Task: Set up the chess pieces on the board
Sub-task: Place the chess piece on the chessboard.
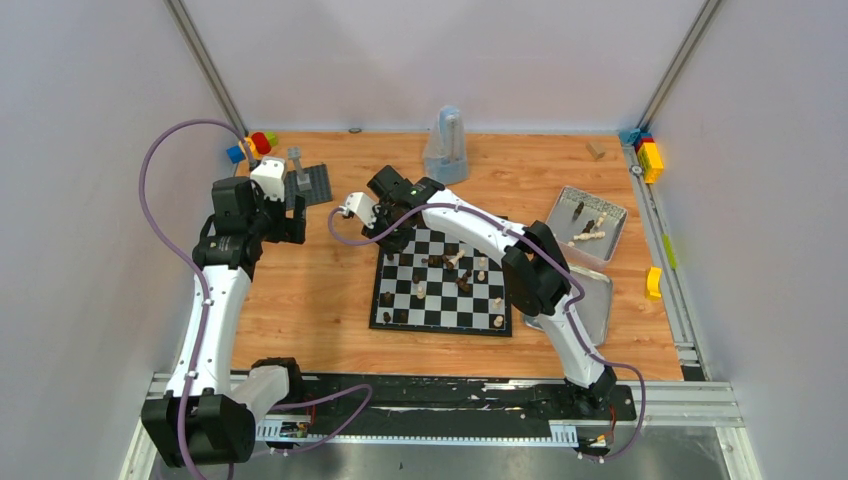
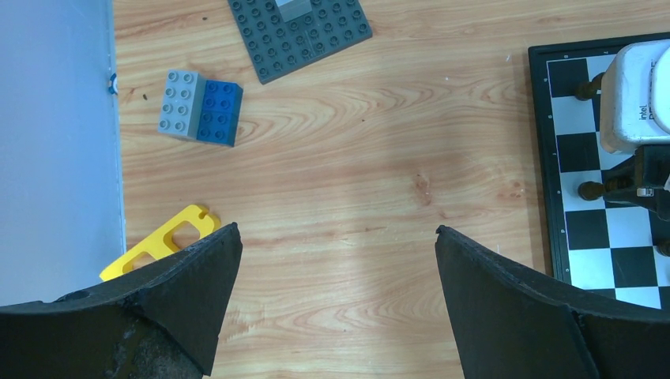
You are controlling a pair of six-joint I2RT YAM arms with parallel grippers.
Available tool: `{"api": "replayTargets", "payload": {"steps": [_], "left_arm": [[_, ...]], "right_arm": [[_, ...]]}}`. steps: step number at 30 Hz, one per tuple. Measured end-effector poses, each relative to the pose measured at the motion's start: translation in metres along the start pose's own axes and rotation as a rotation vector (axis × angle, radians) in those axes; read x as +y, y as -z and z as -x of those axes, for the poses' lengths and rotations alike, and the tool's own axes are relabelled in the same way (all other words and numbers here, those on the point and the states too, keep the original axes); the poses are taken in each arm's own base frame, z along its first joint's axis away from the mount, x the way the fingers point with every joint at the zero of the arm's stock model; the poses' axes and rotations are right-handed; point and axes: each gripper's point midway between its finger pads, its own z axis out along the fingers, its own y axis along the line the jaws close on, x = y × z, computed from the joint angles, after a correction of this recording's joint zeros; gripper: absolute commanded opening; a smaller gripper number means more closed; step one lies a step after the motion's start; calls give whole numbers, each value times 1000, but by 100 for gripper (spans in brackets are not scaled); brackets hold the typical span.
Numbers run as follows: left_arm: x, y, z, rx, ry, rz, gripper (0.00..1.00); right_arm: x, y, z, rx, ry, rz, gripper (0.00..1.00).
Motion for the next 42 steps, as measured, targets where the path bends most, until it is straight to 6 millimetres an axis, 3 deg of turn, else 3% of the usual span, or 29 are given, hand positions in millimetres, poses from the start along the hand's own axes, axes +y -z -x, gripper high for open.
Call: {"api": "replayTargets", "payload": {"steps": [22,25,32,38,42], "left_arm": [[-1,0,2,-8,-1,-6,100],[-1,-1,2,-9,-1,-6,100],[-1,-1,3,-14,-2,-5,100],[-1,-1,3,-14,-2,-6,100],[-1,-1,3,-13,-2,-6,100]], "right_arm": [[-3,-9,-2,11,13,3,10],[-3,-9,-2,11,17,3,17],[-3,-9,-2,13,23,2,50],[-4,-8,-2,13,22,-5,56],[-1,3,-2,6,22,-8,57]]}}
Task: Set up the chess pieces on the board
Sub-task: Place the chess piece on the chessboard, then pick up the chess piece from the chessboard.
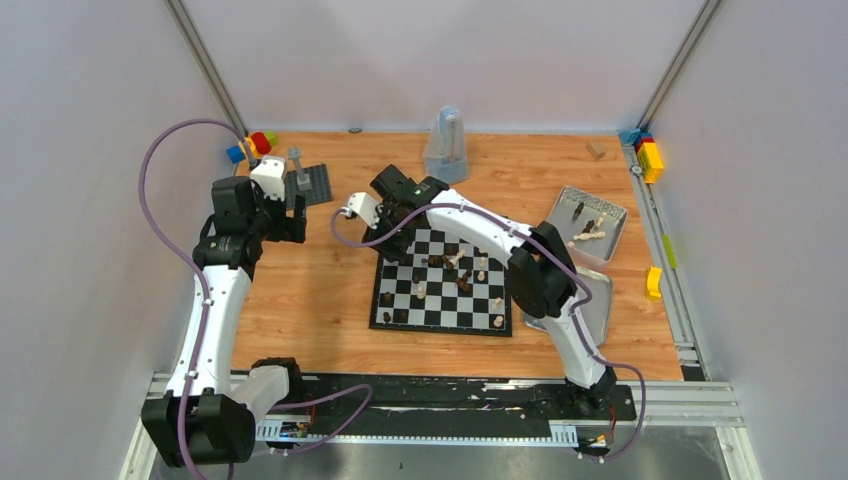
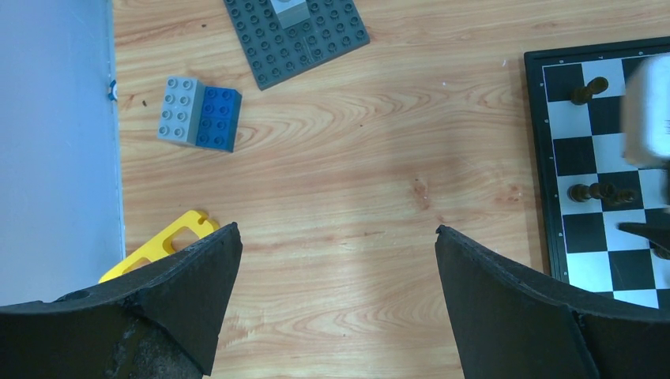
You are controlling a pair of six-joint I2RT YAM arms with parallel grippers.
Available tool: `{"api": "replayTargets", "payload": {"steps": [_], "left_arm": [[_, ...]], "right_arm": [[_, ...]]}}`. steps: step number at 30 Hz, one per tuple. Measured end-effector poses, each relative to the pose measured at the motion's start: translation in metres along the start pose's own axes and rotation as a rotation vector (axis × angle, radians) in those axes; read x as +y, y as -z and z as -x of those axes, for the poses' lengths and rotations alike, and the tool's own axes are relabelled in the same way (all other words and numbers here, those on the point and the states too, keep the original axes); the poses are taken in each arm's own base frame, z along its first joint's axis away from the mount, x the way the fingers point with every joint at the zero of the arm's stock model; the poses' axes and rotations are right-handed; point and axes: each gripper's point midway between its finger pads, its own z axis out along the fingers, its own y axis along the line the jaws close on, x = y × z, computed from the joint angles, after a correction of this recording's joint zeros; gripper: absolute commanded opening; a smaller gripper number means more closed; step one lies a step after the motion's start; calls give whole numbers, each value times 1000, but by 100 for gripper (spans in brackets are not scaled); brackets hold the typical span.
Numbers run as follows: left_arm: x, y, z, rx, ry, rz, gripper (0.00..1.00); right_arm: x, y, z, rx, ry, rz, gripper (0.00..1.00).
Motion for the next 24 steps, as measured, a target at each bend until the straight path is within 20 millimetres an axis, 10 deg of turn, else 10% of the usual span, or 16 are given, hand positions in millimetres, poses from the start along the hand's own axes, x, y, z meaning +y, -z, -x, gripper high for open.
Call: {"api": "replayTargets", "payload": {"steps": [10,24], "left_arm": [[-3,0,0,-2,0,-15,100],[-14,0,-2,-10,-2,-79,100]], "right_arm": [[28,61,-9,-43,-11,15,56],[61,41,-59,60,-64,133,54]]}}
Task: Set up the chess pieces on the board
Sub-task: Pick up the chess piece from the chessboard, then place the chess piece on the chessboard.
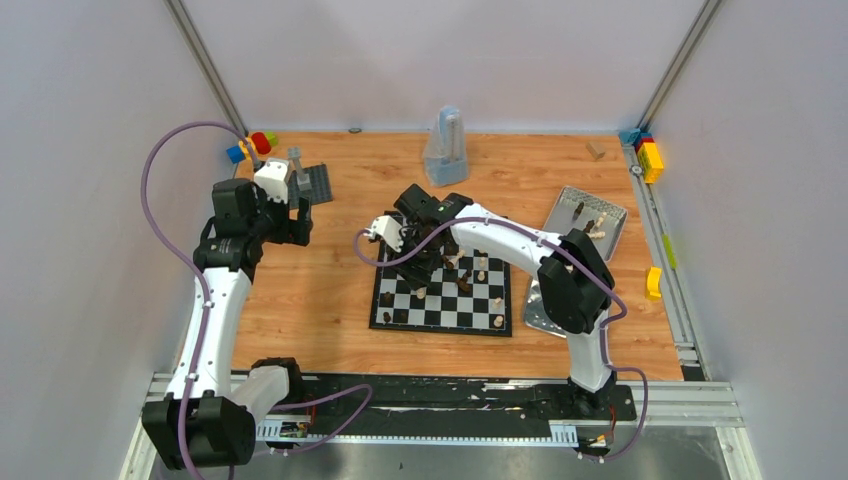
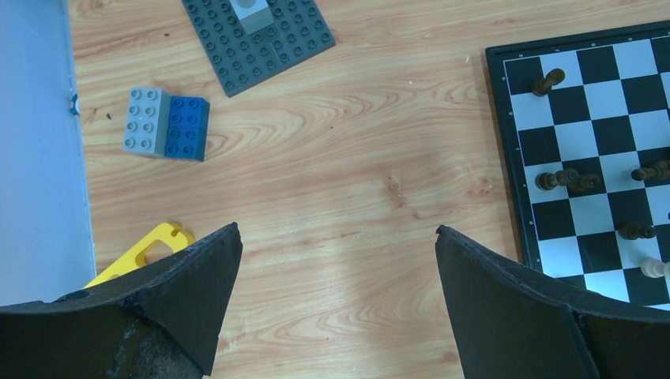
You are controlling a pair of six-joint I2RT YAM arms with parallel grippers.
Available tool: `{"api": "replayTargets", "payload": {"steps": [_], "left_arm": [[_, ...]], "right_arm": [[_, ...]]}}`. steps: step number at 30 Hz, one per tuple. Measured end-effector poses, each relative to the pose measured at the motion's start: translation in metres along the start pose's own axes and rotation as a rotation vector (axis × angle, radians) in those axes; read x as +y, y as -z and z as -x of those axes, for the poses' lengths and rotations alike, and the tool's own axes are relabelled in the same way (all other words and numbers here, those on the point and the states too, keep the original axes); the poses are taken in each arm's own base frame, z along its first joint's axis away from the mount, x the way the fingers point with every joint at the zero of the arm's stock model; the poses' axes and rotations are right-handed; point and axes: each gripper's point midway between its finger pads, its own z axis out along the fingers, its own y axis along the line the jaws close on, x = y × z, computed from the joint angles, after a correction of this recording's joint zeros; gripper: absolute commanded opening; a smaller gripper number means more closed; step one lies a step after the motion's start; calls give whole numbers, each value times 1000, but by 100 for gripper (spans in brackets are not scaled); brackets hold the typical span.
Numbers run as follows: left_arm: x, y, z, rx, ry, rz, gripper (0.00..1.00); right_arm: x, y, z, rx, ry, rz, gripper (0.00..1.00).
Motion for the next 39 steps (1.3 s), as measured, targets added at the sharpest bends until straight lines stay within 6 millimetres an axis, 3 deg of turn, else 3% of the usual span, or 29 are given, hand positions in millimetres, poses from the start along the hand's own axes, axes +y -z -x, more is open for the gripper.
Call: {"api": "replayTargets", "payload": {"steps": [4,10,18,24,28,31,39], "left_arm": [[-1,0,1,-3,0,-7,100],[-3,0,1,-5,-1,-15,100],[-3,0,1,-4,-1,-17,100],[-3,0,0,-4,-1,-17,100],[-3,0,0,-4,-1,-17,100],[-3,0,0,-4,-1,-18,100],[-3,-2,-1,-7,-5,-17,100]], "right_arm": [[5,-5,-9,19,-12,22,52],[12,-12,-23,50,-30,50,39],[17,-16,-23,49,-42,78,31],[17,-16,-23,46,-43,81,7],[18,-14,-24,41,-41,78,0],[23,-7,-38,56,-50,80,0],[40,38,-98,81,-79,29,0]]}}
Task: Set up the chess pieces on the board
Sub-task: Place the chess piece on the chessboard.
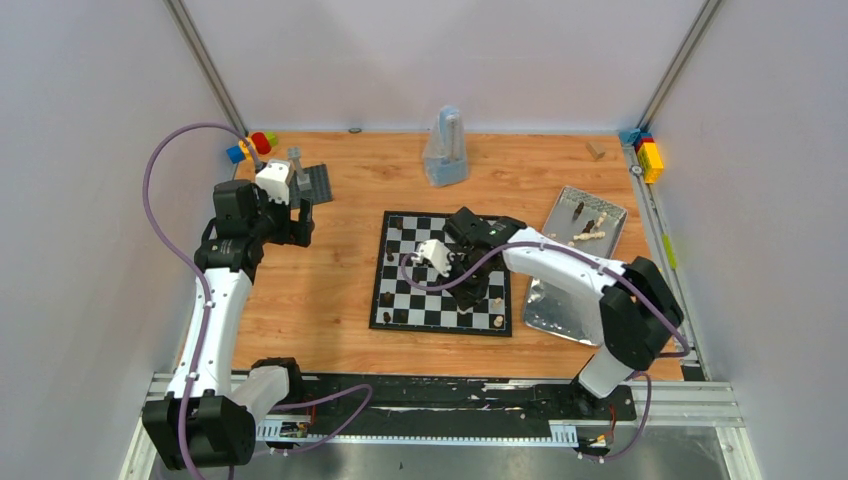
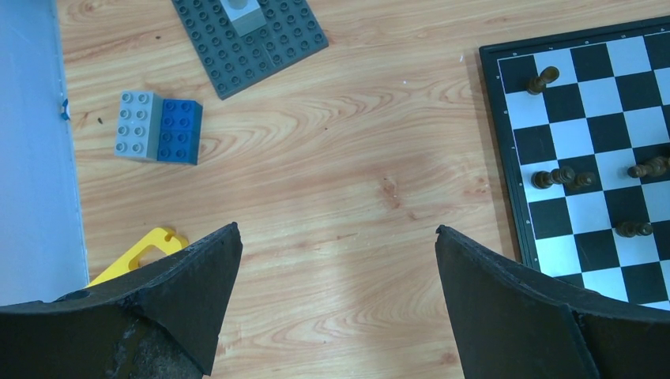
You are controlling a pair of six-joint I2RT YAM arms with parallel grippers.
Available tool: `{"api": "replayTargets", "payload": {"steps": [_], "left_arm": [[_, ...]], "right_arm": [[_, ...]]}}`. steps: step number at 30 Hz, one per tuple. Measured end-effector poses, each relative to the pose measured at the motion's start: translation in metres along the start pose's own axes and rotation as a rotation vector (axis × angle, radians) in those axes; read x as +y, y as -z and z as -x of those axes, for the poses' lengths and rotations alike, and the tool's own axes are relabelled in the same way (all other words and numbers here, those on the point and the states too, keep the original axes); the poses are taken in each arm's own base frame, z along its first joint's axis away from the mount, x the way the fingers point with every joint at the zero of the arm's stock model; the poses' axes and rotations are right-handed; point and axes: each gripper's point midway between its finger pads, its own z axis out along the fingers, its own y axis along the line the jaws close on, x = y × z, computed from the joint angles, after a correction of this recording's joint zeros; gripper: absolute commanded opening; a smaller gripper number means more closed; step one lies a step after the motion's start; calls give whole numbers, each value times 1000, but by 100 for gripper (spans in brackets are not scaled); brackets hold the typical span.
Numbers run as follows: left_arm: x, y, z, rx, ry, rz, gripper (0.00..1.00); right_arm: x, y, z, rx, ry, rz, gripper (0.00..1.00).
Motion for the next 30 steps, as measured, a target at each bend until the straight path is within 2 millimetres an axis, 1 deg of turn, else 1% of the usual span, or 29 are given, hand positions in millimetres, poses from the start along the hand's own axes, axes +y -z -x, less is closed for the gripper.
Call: {"api": "replayTargets", "payload": {"steps": [4,8,13,16,26,30], "left_arm": [[0,0,0,-2,-1,0,100],[0,0,1,-4,-2,-3,100],[-1,0,1,-6,-2,-7,100],[-1,0,1,-7,-2,-8,100],[-4,-1,1,-9,-2,-21,100],[-5,-1,0,-5,-2,-26,100]], "right_arm": [[-1,14,-23,-5,-35,-32,0],[-3,27,-36,-33,-63,-60,1],[-16,41,-37,-81,-97,-102,2],[-27,44,-38,-101,-125,-126,2],[-68,55,-50,-116,-244,-198,2],[-76,55,-53,-114,-264,-209,3]]}}
